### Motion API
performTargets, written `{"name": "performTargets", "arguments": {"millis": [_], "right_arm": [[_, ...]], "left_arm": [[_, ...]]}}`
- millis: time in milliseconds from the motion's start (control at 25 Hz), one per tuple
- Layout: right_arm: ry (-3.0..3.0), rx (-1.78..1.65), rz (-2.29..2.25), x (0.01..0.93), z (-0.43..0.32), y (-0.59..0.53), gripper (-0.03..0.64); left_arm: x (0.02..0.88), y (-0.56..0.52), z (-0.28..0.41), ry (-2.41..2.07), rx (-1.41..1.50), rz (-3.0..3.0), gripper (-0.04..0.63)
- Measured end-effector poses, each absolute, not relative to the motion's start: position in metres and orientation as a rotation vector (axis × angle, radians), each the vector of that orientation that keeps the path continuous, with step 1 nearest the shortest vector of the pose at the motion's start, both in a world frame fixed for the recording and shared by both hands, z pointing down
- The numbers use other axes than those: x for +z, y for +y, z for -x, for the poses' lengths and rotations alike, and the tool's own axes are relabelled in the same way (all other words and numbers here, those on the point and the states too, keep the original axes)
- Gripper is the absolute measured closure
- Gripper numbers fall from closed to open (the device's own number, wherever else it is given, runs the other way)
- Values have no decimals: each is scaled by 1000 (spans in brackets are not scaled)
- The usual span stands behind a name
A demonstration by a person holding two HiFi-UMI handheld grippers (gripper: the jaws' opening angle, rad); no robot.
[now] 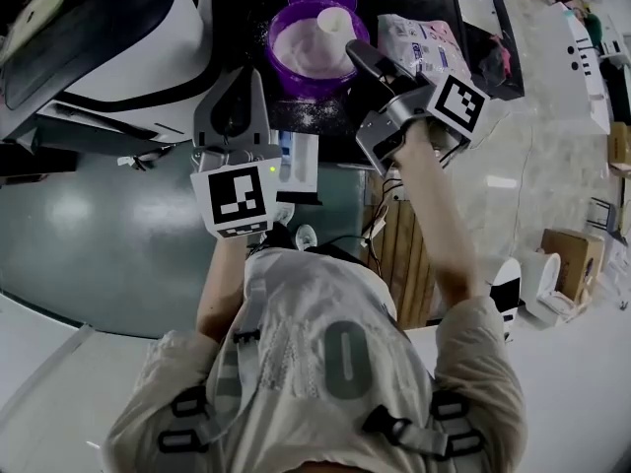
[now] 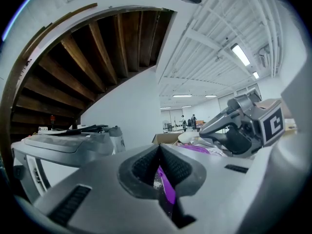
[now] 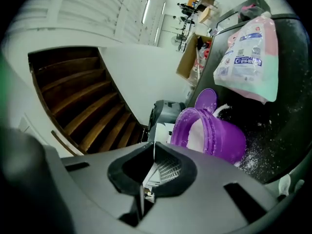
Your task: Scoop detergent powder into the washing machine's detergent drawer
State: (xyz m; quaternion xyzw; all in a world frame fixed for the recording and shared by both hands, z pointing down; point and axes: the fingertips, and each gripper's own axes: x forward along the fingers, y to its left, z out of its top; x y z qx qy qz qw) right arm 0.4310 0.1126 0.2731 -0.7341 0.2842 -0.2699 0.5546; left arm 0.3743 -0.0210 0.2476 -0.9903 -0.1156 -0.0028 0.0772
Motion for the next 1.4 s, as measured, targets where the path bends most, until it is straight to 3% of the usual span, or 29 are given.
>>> {"name": "performTargets", "arguments": {"millis": [680, 1400], "right_arm": [[586, -325, 1670, 268, -373, 139, 605], [538, -262, 1700, 302, -318, 126, 606]], "left_arm": [[245, -5, -360, -436, 127, 2958, 574], [254, -16, -332, -416, 119, 2925, 574]]}}
